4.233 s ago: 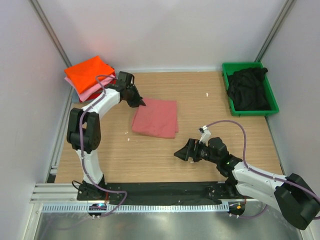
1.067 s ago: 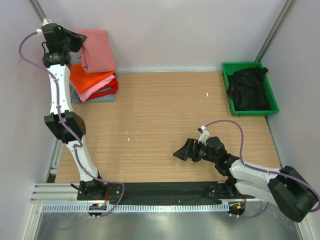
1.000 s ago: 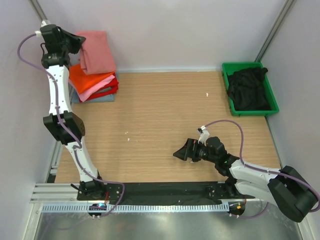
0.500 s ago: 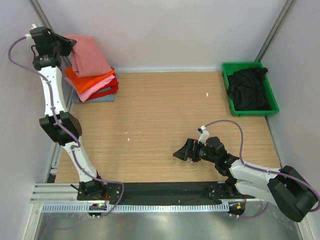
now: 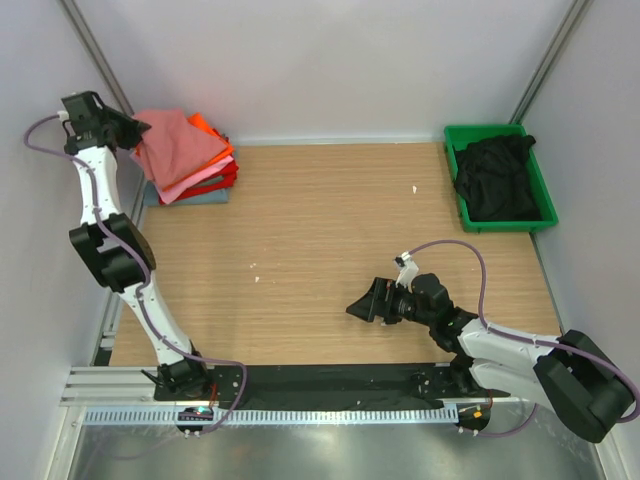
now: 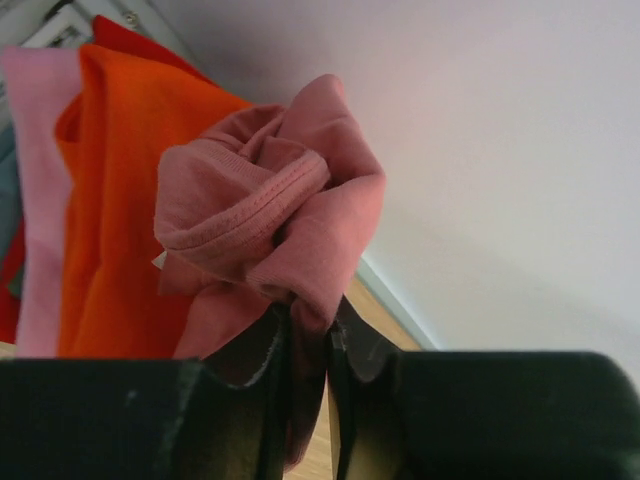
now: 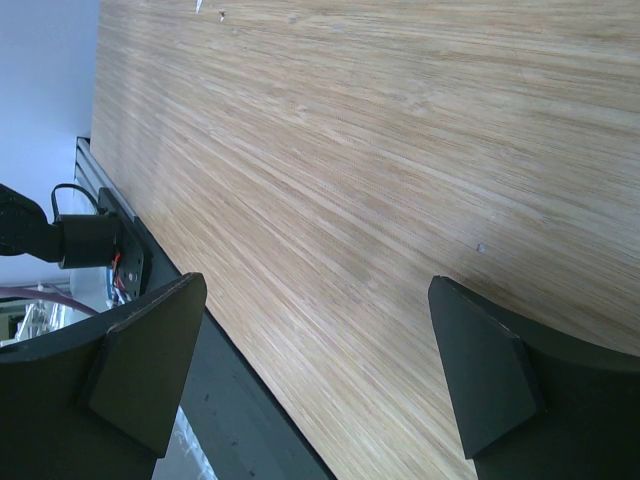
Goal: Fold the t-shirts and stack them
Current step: Neatly place the folded tshirt to the corner
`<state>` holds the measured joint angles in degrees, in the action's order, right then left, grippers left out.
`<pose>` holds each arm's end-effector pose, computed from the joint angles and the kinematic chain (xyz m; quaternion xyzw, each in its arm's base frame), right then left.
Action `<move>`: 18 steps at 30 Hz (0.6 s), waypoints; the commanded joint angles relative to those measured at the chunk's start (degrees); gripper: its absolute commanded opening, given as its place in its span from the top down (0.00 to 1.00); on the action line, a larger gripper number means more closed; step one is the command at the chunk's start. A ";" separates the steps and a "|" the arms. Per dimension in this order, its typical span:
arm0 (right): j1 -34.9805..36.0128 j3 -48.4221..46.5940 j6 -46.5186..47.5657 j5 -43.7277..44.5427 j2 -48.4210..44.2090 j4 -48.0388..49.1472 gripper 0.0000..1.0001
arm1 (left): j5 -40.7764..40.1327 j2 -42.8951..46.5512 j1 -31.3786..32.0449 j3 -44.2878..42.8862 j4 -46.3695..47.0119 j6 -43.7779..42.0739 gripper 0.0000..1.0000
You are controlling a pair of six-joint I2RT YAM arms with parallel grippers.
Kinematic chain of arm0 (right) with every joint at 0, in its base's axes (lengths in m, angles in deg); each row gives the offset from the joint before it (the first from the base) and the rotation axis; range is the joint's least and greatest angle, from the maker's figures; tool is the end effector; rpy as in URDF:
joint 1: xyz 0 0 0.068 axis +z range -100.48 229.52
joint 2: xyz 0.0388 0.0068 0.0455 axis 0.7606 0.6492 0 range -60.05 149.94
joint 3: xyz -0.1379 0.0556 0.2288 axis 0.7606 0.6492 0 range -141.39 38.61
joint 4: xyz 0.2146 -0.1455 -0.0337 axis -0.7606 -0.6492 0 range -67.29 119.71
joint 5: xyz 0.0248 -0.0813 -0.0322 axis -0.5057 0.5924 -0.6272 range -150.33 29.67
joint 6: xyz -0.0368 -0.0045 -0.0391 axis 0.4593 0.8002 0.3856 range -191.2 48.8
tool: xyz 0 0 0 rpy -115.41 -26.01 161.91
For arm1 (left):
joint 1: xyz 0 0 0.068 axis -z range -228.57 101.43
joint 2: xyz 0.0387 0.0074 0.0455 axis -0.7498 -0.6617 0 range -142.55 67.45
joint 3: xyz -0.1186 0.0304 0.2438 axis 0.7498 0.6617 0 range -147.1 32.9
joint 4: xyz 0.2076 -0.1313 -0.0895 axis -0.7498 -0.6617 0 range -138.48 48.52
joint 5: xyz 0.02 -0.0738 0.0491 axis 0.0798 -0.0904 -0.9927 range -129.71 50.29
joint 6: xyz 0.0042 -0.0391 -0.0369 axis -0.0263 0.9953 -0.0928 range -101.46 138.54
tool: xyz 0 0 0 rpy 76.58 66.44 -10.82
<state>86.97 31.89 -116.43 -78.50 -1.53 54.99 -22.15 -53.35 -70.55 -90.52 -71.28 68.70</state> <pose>0.1340 0.1166 0.1352 -0.0260 0.8435 0.4439 0.3012 0.4613 0.1747 0.3621 -0.4323 0.7287 -0.2517 0.4678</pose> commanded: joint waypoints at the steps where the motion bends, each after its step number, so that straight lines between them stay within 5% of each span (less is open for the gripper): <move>1: 0.25 -0.92 0.23 -0.02 0.01 3.37 0.00 | 3.09 -1.11 -1.66 0.11 1.59 -2.86 0.80; 12: 0.34 -1.01 0.32 -0.46 0.54 3.37 0.00 | 5.03 -12.35 -2.90 -8.50 1.94 -7.44 0.76; 15: 0.25 -1.19 0.41 -0.63 0.89 3.55 0.00 | 4.68 -14.46 -3.07 -10.35 0.36 -7.44 0.54; 18: 0.25 -1.28 0.50 -0.63 0.98 3.55 0.00 | -2.22 -15.61 -3.07 -11.41 -4.99 -8.58 0.46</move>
<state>86.97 31.89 -116.43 -78.94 -0.75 55.16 -19.87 -67.14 -72.80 -99.63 -71.61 61.15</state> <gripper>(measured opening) 0.996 0.520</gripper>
